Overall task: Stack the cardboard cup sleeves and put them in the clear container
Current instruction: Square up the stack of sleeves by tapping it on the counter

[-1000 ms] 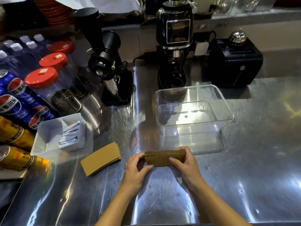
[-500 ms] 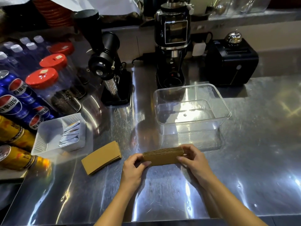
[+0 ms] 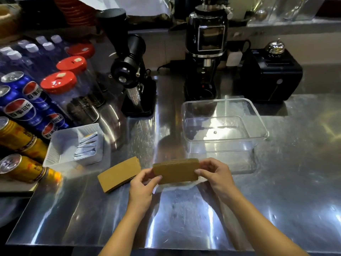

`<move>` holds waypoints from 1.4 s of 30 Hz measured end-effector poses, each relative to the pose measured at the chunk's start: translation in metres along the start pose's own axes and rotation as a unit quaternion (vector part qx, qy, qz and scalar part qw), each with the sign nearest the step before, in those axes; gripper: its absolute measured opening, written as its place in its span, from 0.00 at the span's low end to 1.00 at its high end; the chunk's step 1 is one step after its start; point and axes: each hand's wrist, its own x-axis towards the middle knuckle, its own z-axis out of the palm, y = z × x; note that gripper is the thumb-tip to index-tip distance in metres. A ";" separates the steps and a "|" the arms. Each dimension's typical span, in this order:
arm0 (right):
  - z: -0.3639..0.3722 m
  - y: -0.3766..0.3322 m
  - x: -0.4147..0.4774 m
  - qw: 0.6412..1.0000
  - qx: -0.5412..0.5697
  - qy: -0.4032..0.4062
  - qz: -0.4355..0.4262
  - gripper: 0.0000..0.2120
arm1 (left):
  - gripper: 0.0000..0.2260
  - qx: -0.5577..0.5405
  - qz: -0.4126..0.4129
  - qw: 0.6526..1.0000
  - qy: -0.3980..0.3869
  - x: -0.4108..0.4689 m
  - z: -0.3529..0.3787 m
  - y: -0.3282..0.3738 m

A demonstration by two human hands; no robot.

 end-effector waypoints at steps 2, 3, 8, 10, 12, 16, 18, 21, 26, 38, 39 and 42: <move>0.015 -0.011 0.004 1.000 0.018 -0.014 0.001 0.13 | 0.11 -0.022 0.009 0.999 0.029 0.002 -0.010 0.005; 0.022 -0.017 0.007 0.999 0.025 -0.023 0.005 0.12 | 0.11 -0.027 0.012 0.999 0.041 0.003 -0.015 0.008; 0.066 -0.038 0.021 0.998 0.013 -0.065 0.020 0.08 | 0.11 -0.052 -0.008 0.989 0.140 0.010 -0.049 0.017; 0.088 -0.043 0.028 0.996 0.014 -0.078 0.036 0.07 | 0.09 -0.046 -0.018 0.985 0.166 0.013 -0.065 0.018; 0.110 -0.044 0.033 0.994 0.015 -0.087 0.062 0.06 | 0.07 -0.037 -0.041 0.981 0.187 0.016 -0.081 0.017; 0.148 -0.039 0.041 0.987 0.010 -0.111 0.116 0.07 | 0.07 -0.051 -0.095 0.968 0.226 0.021 -0.107 0.009; 0.160 -0.037 0.043 0.984 -0.010 -0.124 0.129 0.07 | 0.07 -0.043 -0.121 0.963 0.237 0.022 -0.117 0.003; 0.172 -0.034 0.045 0.982 -0.052 -0.120 0.138 0.09 | 0.10 -0.035 -0.156 0.957 0.243 0.022 -0.125 -0.007; 0.176 -0.027 0.048 0.977 -0.076 -0.111 0.163 0.09 | 0.11 -0.048 -0.201 0.951 0.231 0.023 -0.124 -0.016; 0.165 -0.027 0.052 0.963 -0.123 -0.155 0.182 0.15 | 0.06 0.005 -0.239 0.956 0.171 0.036 -0.124 -0.003; 0.164 -0.027 0.053 0.961 -0.130 -0.165 0.181 0.15 | 0.05 0.007 -0.245 0.956 0.163 0.038 -0.124 0.000; 0.166 -0.030 0.055 0.948 -0.173 -0.207 0.168 0.14 | 0.03 -0.004 -0.270 0.954 0.131 0.042 -0.123 0.005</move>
